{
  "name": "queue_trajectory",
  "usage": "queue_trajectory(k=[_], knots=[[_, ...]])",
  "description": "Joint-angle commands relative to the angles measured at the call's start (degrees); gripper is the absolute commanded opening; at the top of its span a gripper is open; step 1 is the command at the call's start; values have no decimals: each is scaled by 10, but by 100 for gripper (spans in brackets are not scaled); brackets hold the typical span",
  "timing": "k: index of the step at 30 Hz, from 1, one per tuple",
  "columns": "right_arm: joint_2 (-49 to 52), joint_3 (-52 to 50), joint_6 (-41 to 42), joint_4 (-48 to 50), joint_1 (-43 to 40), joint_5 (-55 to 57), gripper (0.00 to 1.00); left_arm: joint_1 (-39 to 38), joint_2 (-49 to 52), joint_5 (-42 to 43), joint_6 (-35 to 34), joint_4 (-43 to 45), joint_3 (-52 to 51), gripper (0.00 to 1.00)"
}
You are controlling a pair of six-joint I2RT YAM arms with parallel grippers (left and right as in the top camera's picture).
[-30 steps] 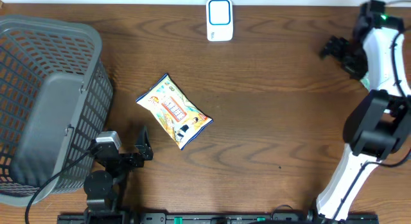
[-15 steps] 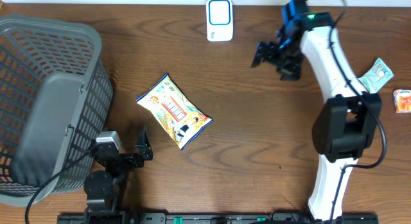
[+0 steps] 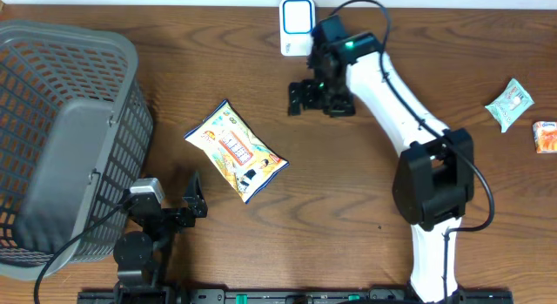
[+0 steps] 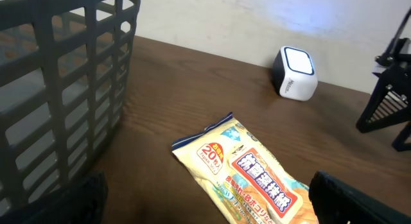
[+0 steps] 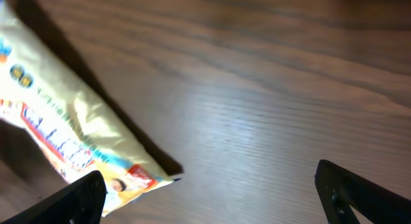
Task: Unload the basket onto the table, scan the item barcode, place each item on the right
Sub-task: 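Grasp the yellow wipes pack with the right gripper and lift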
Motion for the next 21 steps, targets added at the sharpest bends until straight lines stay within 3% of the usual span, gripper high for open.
queue_trajectory(k=[1,13,21], knots=[[-2,-7,-45,4,25,5,99,-2,-3,-1,-5,-14,-9,100],[24,-7,-199,91,177,8,99,-2,-3,-1,-5,-14,-9,100],[90,-7,-194,154,242,45,99,-2,-3,-1,-5,-14,-9,100]])
